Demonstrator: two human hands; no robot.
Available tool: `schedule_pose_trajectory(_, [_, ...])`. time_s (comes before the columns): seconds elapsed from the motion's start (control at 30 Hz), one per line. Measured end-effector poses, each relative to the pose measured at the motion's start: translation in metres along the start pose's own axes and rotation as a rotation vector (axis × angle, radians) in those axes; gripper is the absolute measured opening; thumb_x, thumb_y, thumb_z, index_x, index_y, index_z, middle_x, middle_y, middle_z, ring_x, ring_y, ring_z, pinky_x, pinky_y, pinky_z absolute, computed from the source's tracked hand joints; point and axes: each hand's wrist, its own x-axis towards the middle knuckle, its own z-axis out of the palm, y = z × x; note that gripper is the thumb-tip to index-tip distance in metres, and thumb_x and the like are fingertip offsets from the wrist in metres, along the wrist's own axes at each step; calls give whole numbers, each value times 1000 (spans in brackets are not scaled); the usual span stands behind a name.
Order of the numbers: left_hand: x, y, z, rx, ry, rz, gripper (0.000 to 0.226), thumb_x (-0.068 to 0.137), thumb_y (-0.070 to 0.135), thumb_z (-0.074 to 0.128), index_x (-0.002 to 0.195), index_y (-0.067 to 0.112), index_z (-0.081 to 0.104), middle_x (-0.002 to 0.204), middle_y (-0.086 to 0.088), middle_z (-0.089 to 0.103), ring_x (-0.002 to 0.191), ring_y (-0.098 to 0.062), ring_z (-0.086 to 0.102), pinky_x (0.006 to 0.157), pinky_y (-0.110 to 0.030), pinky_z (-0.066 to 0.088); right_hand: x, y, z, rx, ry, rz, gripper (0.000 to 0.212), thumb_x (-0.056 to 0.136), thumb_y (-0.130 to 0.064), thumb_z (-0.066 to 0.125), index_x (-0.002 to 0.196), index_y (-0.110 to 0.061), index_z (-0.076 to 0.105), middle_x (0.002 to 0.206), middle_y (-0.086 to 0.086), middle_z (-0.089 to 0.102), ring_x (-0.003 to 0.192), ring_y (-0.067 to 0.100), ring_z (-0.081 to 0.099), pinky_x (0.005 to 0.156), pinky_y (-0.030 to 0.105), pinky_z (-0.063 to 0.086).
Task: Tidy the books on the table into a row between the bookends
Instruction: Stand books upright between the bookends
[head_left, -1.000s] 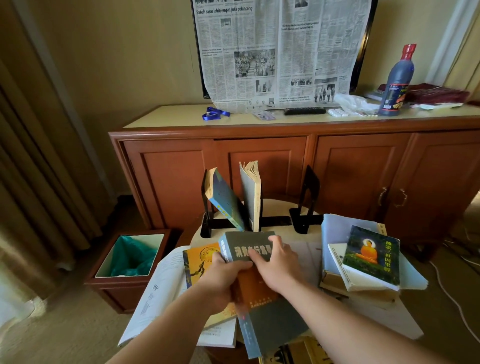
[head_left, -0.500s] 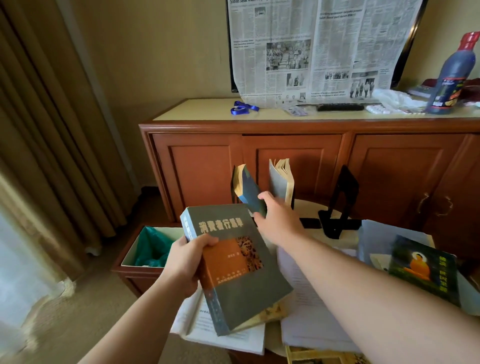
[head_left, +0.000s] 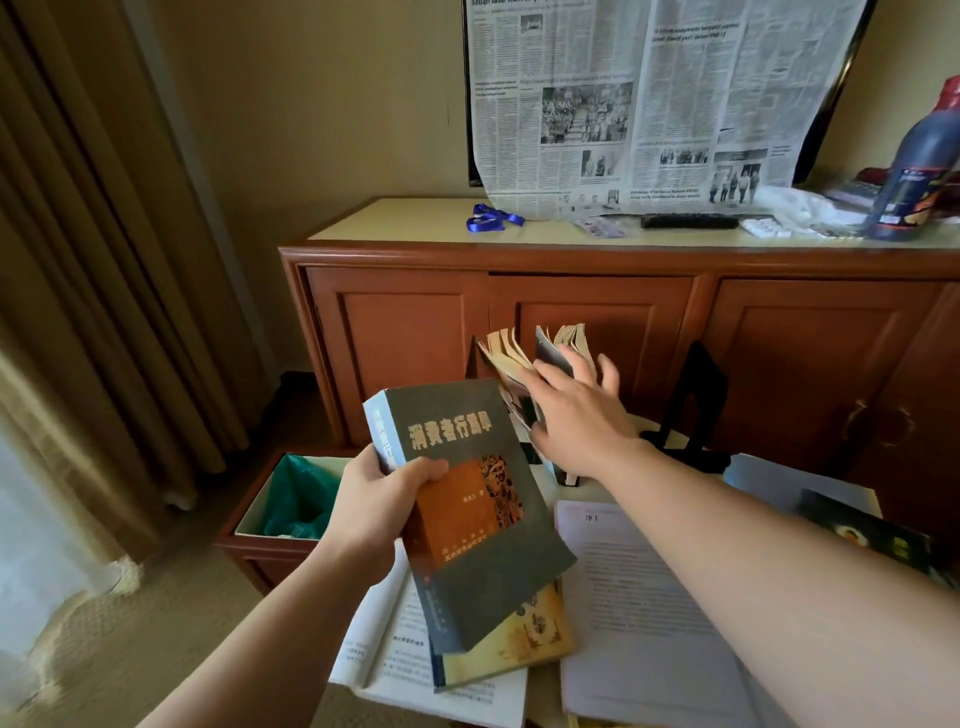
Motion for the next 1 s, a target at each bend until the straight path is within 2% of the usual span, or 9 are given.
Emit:
schedule_pose_trajectory(0.13, [6,14,32,93,0,131,30,88,16,82,107,28,63,102,4,76,92,-18,76,81,-42,64,-9,15,-4,-39,28,79,67,88,-40,66,149,-23,45,141,2,52,145,29,25,112,56,22])
schedule_pose_trajectory(0.23, [20,19,59,156,86,195,27,83,23,82,102,29,64,98,7,76,88,-17,75,82,-46,64,-13,21,-7,-27,41,97,62,88,-35,66,146,-21,49,134,4,51,135,31,33,105,52,29])
schedule_pose_trajectory(0.37, [38,24,92,226,214,273,21,82,28,79,91,26,60,88,8,71,82,-14,70,80,-43,61,-13,21,-4,24,64,112,47,85,-30,67,130,-18,60,125,6,48,121,32,38,95,50,36])
schedule_pose_trajectory(0.53, [47,27,118,320,230,357,17,84,23,74,86,22,57,73,9,64,62,-3,61,57,-25,46,-10,26,4,109,78,155,37,86,-27,66,122,-20,60,121,2,45,113,30,36,90,47,37])
schedule_pose_trajectory(0.63, [34,14,118,386,159,409,21,81,24,75,82,27,54,65,13,64,60,-2,60,53,-23,44,-9,25,4,159,84,187,39,89,-23,64,127,-21,58,120,2,44,107,28,37,89,46,40])
schedule_pose_trajectory(0.73, [15,-5,108,393,57,448,24,81,21,76,91,34,58,77,22,69,64,-2,65,52,-19,49,-9,30,0,211,106,228,44,93,-20,62,136,-24,52,122,2,44,109,28,40,92,45,44])
schedule_pose_trajectory(0.83, [6,-14,96,364,-10,482,36,84,16,78,101,41,58,88,27,71,76,-1,69,59,-17,55,-13,35,-4,257,124,238,45,94,-18,63,137,-24,52,125,2,43,109,30,43,90,45,46])
schedule_pose_trajectory(0.9, [7,-16,91,337,-19,482,40,86,14,78,104,42,57,93,30,70,84,3,68,65,-14,55,-15,38,-5,287,119,234,46,94,-17,65,138,-23,52,128,2,44,109,30,44,89,46,49])
schedule_pose_trajectory(1.0, [15,-14,90,319,19,476,37,88,14,77,104,39,56,94,32,68,85,6,67,64,-9,52,-14,39,-4,282,111,182,49,93,-15,65,140,-22,56,128,2,47,110,29,46,90,48,51])
